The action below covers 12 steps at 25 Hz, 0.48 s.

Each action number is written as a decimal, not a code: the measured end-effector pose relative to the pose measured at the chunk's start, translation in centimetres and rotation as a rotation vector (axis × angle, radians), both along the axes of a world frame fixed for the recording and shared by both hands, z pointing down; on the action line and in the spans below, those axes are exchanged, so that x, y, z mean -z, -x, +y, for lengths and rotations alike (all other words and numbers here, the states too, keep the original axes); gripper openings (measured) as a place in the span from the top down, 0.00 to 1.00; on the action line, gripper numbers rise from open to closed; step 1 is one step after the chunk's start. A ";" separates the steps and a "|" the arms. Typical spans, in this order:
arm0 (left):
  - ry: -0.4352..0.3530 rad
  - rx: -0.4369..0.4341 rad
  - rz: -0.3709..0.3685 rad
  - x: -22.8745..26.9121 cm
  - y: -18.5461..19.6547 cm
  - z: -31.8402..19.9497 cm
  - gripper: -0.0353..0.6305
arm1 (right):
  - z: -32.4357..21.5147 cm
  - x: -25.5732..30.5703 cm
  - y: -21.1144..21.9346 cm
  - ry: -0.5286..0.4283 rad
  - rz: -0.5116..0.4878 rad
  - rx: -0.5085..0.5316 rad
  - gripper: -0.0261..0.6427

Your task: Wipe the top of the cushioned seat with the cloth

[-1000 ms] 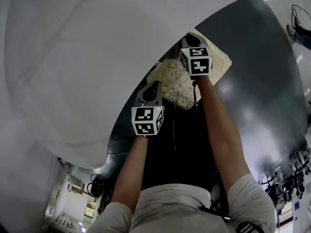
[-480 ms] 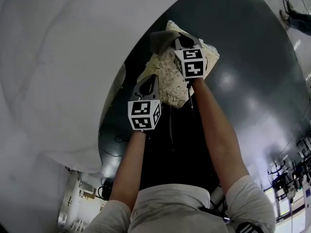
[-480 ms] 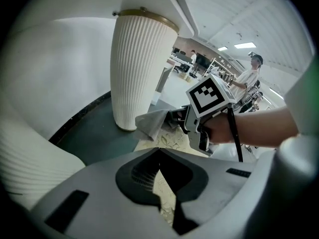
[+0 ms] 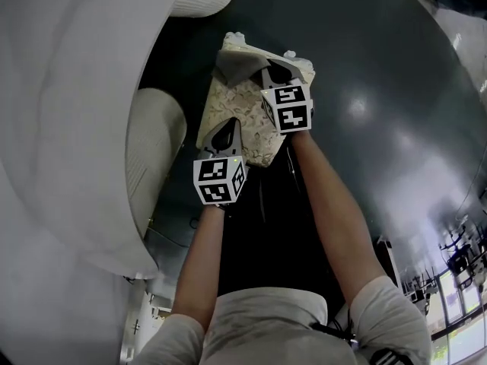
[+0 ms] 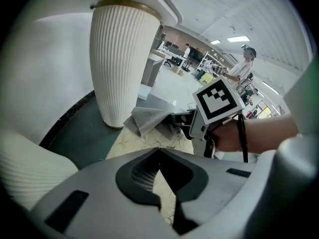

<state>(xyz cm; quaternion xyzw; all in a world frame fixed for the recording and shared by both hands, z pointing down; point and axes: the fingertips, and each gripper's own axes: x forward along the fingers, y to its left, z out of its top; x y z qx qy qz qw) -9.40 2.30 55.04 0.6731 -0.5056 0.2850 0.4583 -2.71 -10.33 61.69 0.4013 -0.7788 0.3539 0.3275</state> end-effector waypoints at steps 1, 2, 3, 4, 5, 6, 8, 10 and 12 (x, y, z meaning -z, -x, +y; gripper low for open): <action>0.003 -0.005 -0.001 -0.2 -0.3 -0.1 0.92 | 0.2 -0.2 -0.8 0.001 0.000 -0.010 0.94; 0.006 -0.008 -0.002 -0.4 -0.6 -0.1 0.92 | 0.6 -0.3 -1.6 0.004 0.001 -0.021 0.94; 0.009 -0.011 -0.003 -0.4 -0.8 -0.1 0.92 | 0.9 -0.3 -2.3 0.007 0.001 -0.031 0.94; 0.011 -0.013 -0.005 -0.4 -1.0 -0.1 0.92 | 1.3 -0.2 -2.9 0.009 0.001 -0.039 0.94; 0.013 -0.015 -0.005 -0.4 -1.3 -0.1 0.92 | 1.6 0.0 -3.6 0.011 0.003 -0.043 0.94; 0.014 -0.019 -0.005 -0.4 -1.6 -0.1 0.92 | 1.8 0.1 -4.2 0.011 0.006 -0.046 0.94; 0.015 -0.039 -0.002 -0.5 -2.2 -0.3 0.92 | 2.2 0.2 -5.5 0.013 0.016 -0.059 0.94; 0.017 -0.071 -0.002 -0.7 -2.8 -0.3 0.92 | 2.5 0.0 -6.8 0.018 0.024 -0.081 0.94; 0.020 -0.099 -0.004 -0.8 -3.5 -0.3 0.92 | 3.0 -0.2 -8.3 0.021 0.032 -0.100 0.94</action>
